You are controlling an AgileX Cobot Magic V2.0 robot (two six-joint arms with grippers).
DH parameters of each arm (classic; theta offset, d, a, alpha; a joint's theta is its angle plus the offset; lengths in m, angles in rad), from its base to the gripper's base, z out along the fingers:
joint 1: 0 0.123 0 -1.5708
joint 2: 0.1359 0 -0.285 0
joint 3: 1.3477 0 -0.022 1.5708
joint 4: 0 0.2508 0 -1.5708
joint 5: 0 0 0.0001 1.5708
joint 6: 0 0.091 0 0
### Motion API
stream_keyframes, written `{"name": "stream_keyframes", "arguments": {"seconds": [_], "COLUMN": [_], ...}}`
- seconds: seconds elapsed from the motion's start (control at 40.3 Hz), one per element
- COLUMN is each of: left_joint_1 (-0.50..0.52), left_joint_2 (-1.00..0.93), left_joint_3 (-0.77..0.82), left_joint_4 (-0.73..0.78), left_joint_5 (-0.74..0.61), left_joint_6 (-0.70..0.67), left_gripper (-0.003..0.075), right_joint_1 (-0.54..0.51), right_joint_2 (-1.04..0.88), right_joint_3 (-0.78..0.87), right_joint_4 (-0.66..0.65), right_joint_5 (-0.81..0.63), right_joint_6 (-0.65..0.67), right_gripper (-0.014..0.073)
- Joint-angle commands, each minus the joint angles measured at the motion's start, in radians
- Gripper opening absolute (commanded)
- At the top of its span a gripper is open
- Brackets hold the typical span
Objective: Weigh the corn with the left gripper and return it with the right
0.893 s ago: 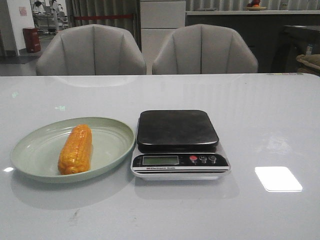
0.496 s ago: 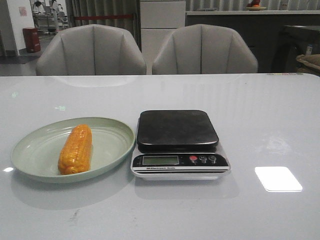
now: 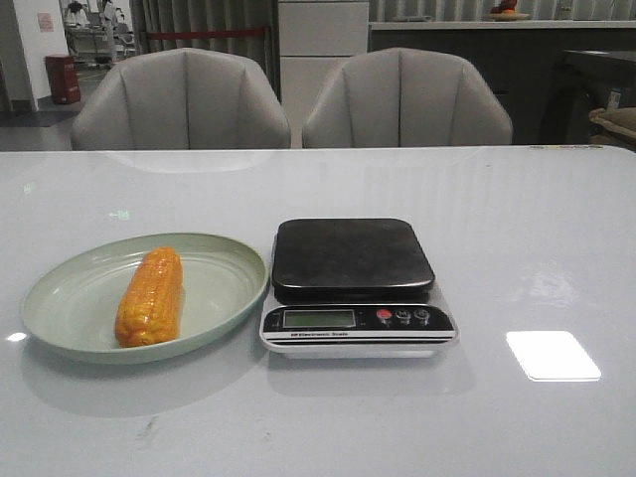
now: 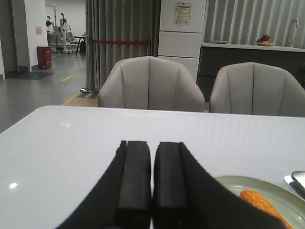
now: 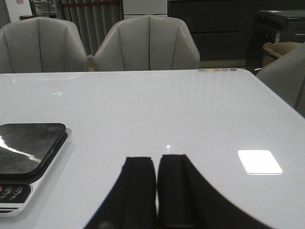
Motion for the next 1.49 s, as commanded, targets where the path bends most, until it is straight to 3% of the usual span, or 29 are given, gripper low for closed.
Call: {"name": "stream_keyframes", "arguments": {"seconds": [0.0, 0.124, 0.248, 0.62, 1.067, 1.166, 1.339, 1.463], "left_joint_1": [0.0, 0.0, -0.002, -0.002, -0.08, -0.11, -0.152, -0.173], "left_joint_2": [-0.018, -0.018, -0.008, 0.264, 0.378, 0.409, 0.479, 0.543], "left_joint_3": [0.0, -0.018, -0.083, -0.464, -0.471, -0.471, -0.484, -0.528], "left_joint_4": [-0.009, -0.018, -0.018, -0.012, -0.014, -0.009, -0.003, -0.001], "left_joint_5": [-0.179, -0.238, -0.211, 0.245, 0.302, 0.305, 0.333, 0.364], "left_joint_6": [-0.009, -0.009, -0.009, -0.009, -0.009, -0.009, -0.007, -0.007], "left_gripper": [0.0114, 0.0114, 0.0114, 0.0114, 0.0131, 0.0219, 0.0489, 0.0577], "right_joint_1": [-0.006, -0.006, -0.006, -0.006, -0.006, -0.006, -0.006, -0.006], "right_joint_2": [-0.019, -0.019, -0.019, -0.019, -0.019, -0.019, -0.019, -0.019], "right_joint_3": [0.004, 0.004, 0.004, 0.004, 0.004, 0.004, 0.004, 0.004], "right_joint_4": [-0.012, -0.012, -0.012, -0.012, -0.012, -0.012, -0.012, -0.012], "right_joint_5": [-0.084, -0.084, -0.084, -0.084, -0.084, -0.084, -0.084, -0.084], "right_joint_6": [-0.007, -0.007, -0.007, -0.007, -0.007, -0.007, -0.007, -0.007], "right_gripper": [0.0192, 0.0192, 0.0192, 0.0192, 0.0192, 0.0192, 0.0192, 0.0192]}}
